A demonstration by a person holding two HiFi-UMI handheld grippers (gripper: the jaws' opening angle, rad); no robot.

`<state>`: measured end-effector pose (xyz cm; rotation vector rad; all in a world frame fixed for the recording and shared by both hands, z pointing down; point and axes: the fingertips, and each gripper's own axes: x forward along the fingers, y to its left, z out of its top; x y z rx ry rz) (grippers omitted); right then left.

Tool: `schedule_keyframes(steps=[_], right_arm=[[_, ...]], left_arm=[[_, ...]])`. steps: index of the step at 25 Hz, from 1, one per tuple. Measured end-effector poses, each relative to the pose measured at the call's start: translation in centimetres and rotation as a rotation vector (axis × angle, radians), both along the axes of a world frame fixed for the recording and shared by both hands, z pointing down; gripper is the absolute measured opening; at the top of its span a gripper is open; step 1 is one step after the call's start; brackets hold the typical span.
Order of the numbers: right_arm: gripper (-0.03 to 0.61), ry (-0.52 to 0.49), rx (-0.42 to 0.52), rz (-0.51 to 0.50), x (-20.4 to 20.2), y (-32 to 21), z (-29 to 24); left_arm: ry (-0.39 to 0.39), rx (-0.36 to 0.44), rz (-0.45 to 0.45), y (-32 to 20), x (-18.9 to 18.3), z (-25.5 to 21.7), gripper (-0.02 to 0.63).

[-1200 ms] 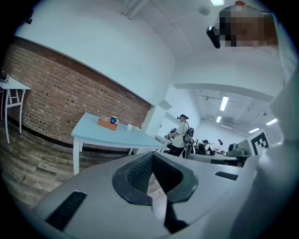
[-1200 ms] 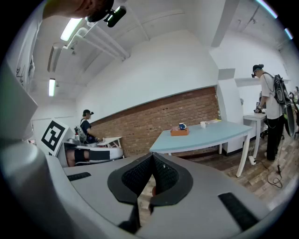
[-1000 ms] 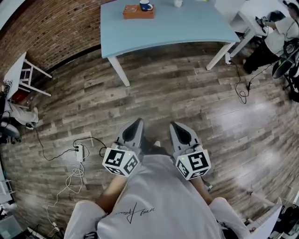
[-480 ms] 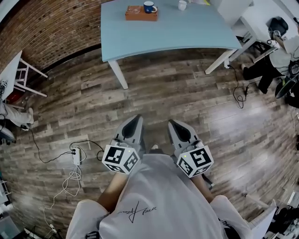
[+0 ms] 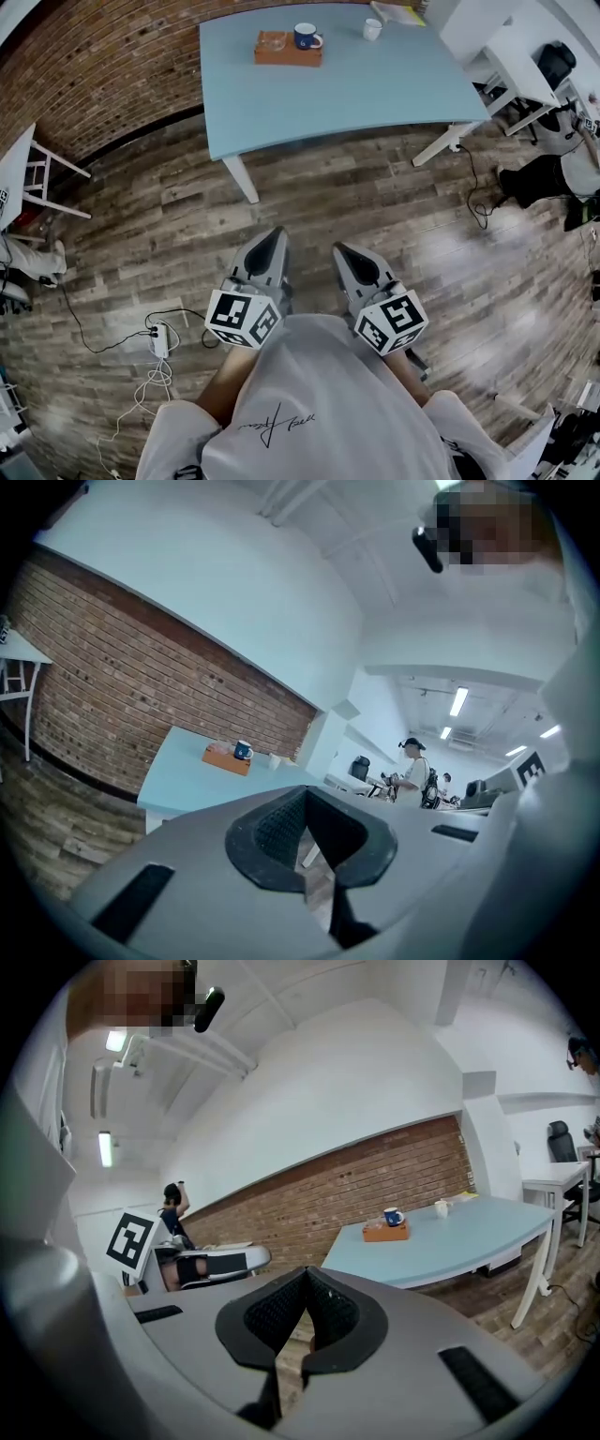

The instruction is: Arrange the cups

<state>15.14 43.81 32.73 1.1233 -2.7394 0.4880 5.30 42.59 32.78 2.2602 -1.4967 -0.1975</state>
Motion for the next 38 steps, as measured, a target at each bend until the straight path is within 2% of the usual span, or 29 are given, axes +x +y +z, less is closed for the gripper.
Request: schedule_keyframes(steps=[10,16,24,29,38], right_arm=[[0.02,0.027,0.009,0.021,-4.5,-5.3,-0.3],[0.02,0.034,0.029,0.034,-6.4,-7.1,-0.7],[0.02,0.05,0.058,0.102,-5.7,-8.9,-0.9],[0.02,0.042,0.041,0.115,-5.2,-10.3,-0.2],[0.02,0.004,0.069,0.128,-3.5,-16.0,-0.3]], left_arm=[[0.025,0.026,0.056,-5.8,-3.8,-0.9,0.009],[0.036,0.034,0.081,-7.7,-5.3,-1.0,0.008],[0.035,0.024,0.106,-8.7,-5.9,-0.7,0.009],[0.03,0.0,0.117,-9.5,-5.5,-0.2,0.009],[0.007,0.006,0.083,-14.7,-4.6,-0.4,0.009]])
